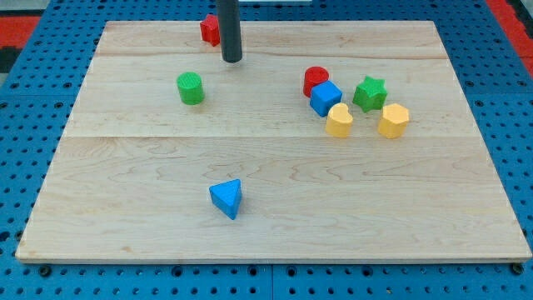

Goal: Move the blue cube into blue triangle

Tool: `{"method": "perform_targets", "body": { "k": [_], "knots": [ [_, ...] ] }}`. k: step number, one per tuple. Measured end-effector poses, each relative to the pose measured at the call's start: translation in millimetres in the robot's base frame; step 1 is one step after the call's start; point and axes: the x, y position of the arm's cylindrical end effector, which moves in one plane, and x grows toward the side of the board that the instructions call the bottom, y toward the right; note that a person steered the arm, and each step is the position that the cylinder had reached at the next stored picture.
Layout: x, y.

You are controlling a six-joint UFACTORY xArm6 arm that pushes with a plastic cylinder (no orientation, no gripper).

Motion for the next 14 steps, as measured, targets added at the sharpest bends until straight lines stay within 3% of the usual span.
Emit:
{"method": "perform_targets", "body": {
  "k": [2,4,5,8,10,11,13,14],
  "knots": [
    [-55.9,10.9],
    [17.6,144.9],
    [27.3,194.1],
    [107.5,143.3],
    [109.6,37.0],
    [133.9,5.8],
    [142.7,-33.8],
    [184.4,-28.8]
  ]
}}
